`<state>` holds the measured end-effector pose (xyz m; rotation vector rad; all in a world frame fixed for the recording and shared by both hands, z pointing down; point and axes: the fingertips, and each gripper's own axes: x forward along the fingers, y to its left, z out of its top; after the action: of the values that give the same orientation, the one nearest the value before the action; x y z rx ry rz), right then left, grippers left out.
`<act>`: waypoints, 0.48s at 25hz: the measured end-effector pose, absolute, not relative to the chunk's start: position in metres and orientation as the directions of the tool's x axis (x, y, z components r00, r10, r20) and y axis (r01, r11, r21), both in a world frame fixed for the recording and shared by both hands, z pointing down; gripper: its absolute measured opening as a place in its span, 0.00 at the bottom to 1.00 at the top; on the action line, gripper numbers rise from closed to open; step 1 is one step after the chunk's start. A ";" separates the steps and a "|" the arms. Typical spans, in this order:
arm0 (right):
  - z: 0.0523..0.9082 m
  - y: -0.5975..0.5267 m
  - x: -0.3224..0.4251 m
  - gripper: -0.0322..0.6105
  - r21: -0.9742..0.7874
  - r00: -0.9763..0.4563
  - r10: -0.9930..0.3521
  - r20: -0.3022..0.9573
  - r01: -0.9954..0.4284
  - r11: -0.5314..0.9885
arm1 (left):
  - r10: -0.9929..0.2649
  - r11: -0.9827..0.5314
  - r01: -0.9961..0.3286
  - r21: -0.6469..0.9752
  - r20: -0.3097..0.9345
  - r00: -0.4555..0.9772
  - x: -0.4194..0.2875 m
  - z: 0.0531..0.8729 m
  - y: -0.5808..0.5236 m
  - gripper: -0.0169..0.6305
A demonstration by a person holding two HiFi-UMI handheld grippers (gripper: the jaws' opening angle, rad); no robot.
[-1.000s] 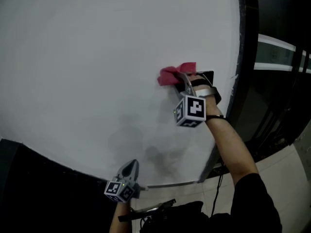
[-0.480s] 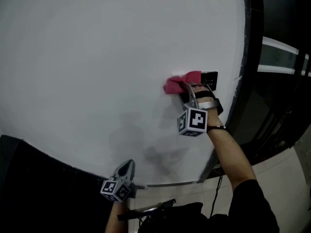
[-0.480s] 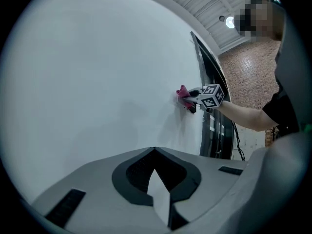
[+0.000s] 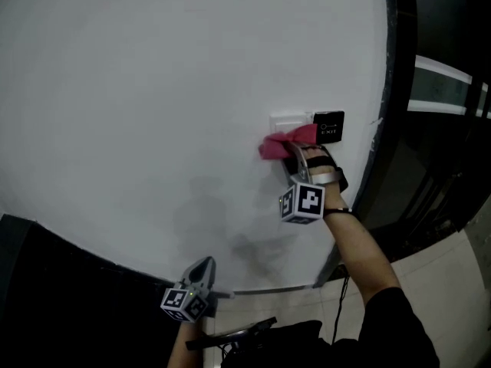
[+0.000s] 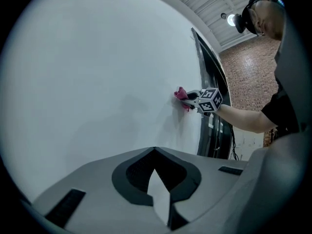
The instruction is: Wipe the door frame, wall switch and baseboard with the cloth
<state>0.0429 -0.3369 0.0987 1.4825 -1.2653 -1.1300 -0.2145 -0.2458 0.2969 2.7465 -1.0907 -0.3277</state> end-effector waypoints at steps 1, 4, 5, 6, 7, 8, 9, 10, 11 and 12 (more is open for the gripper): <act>0.101 -0.337 0.043 0.18 0.968 0.074 -0.992 -0.101 -0.222 -0.115 | -0.694 -0.716 -0.658 0.233 -0.131 0.708 -0.215 0.300 -0.246 0.01; 0.117 -0.342 0.046 0.18 0.963 0.083 -0.995 -0.055 -0.257 -0.075 | -0.706 -0.702 -0.672 0.235 -0.112 0.699 -0.217 0.307 -0.248 0.01; 0.126 -0.345 0.048 0.18 0.963 0.091 -0.995 -0.030 -0.266 -0.053 | -0.710 -0.698 -0.675 0.240 -0.109 0.695 -0.217 0.309 -0.249 0.01; 0.133 -0.348 0.050 0.18 0.963 0.093 -0.996 -0.017 -0.266 -0.042 | -0.713 -0.694 -0.677 0.244 -0.106 0.693 -0.217 0.310 -0.250 0.01; 0.137 -0.348 0.049 0.18 0.963 0.089 -0.996 -0.018 -0.267 -0.041 | -0.714 -0.693 -0.677 0.246 -0.105 0.693 -0.217 0.310 -0.250 0.01; 0.137 -0.346 0.047 0.18 0.960 0.078 -0.997 -0.024 -0.275 -0.044 | -0.713 -0.694 -0.677 0.245 -0.105 0.693 -0.217 0.309 -0.249 0.01; 0.134 -0.342 0.042 0.18 0.959 0.061 -0.997 -0.037 -0.280 -0.053 | -0.713 -0.694 -0.677 0.244 -0.105 0.693 -0.216 0.307 -0.248 0.01; 0.127 -0.338 0.037 0.18 0.959 0.041 -0.997 -0.061 -0.276 -0.070 | -0.713 -0.694 -0.678 0.242 -0.105 0.693 -0.217 0.306 -0.248 0.01; 0.114 -0.333 0.032 0.18 0.959 0.023 -0.995 -0.093 -0.268 -0.096 | -0.713 -0.694 -0.678 0.240 -0.105 0.693 -0.217 0.306 -0.250 0.01; 0.098 -0.328 0.028 0.18 0.956 0.010 -0.992 -0.128 -0.263 -0.126 | -0.713 -0.695 -0.678 0.239 -0.108 0.692 -0.217 0.306 -0.252 0.01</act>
<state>0.0280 -0.3283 0.0981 1.5002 -1.3456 -1.1720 -0.2174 -0.2516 0.3058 2.7215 -1.1297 -0.2873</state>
